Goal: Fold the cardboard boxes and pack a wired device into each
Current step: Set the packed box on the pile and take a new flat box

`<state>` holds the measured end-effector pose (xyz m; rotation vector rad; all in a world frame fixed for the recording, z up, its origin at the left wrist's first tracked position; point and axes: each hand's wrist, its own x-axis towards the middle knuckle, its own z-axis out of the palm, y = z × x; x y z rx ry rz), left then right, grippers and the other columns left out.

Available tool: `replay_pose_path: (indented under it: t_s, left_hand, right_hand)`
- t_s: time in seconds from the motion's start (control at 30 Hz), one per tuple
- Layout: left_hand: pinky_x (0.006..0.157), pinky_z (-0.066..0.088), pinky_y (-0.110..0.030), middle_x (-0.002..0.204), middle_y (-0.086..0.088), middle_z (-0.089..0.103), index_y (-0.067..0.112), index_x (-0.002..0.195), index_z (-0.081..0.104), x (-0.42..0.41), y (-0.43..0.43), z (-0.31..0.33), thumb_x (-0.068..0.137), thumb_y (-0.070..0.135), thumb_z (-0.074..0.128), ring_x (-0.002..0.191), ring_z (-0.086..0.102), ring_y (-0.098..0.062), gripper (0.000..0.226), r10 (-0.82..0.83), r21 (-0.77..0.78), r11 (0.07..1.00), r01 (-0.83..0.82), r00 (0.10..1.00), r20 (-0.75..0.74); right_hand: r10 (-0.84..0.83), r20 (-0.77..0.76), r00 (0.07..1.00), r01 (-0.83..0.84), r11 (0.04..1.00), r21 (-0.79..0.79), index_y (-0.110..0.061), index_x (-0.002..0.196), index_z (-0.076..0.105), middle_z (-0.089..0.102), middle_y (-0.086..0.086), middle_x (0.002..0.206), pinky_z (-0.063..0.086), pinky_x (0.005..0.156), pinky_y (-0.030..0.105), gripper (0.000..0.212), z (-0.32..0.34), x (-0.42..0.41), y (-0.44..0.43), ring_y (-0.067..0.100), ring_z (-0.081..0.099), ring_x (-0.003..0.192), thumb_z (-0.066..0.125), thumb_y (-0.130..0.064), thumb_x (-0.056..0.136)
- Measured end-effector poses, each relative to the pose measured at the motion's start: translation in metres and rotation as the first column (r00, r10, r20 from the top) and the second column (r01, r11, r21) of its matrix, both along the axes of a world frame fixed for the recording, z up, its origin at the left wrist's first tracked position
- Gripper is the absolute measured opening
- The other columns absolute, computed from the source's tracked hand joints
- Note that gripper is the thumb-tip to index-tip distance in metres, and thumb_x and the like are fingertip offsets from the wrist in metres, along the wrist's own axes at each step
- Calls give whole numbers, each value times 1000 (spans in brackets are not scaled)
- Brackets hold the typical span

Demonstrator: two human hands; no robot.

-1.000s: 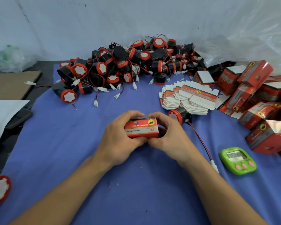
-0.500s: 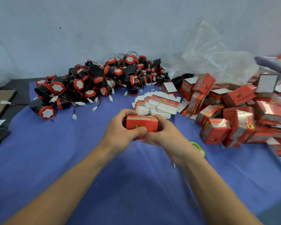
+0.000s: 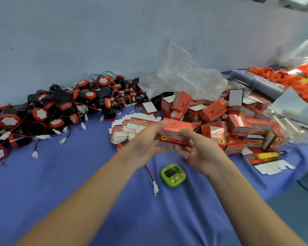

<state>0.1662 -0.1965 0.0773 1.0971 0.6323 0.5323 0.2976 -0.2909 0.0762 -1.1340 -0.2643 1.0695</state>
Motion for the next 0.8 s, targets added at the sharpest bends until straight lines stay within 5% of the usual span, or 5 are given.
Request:
replay_pose_path:
  t_s: [0.13, 0.3, 0.53, 0.67, 0.8]
  left_hand:
    - [82, 56, -36, 115, 5, 62, 22, 116, 60, 33, 14, -1, 106, 39, 53, 101, 66, -12, 21, 113, -79, 991, -111, 994, 12]
    - [83, 52, -32, 106, -5, 75, 18, 98, 77, 33, 31, -32, 94, 10, 63, 101, 66, -19, 16, 310, 243, 933, -264, 934, -177]
    - [65, 45, -25, 76, 23, 70, 37, 68, 73, -12, 57, -52, 82, 15, 62, 82, 64, -4, 29, 647, 712, 643, -281, 697, -309]
    - [71, 47, -30, 99, 15, 71, 39, 86, 75, -37, 79, -50, 84, 21, 62, 91, 64, -16, 21, 670, 788, 601, -134, 621, -406]
    - [85, 49, -30, 124, 10, 70, 34, 116, 74, -56, 93, -58, 93, 39, 63, 108, 61, -14, 25, 428, 686, 676, 269, 614, -663]
  right_hand:
    - [-69, -340, 938, 124, 982, 144, 5, 120, 53, 59, 27, 120, 60, 85, 42, 36, 22, 21, 15, 35, 66, 102, 69, -17, 97]
    - [147, -53, 988, -149, 988, -37, 2, 97, 63, 71, 21, 102, 62, 80, 35, 5, 8, 2, 36, 28, 72, 87, 59, 2, 96]
    - [163, 320, 933, -122, 982, -145, -7, 110, 65, 69, 20, 106, 62, 90, 36, 31, -24, -27, 80, 27, 69, 96, 64, 13, 86]
    - [431, 815, 388, -136, 901, -412, -17, 124, 71, 70, 4, 121, 56, 94, 35, 43, -26, -30, 107, 20, 66, 109, 68, -2, 84]
    - [662, 741, -113, -109, 733, -672, -19, 138, 62, 66, 5, 135, 53, 97, 35, 51, -37, -35, 121, 26, 63, 119, 66, -13, 88]
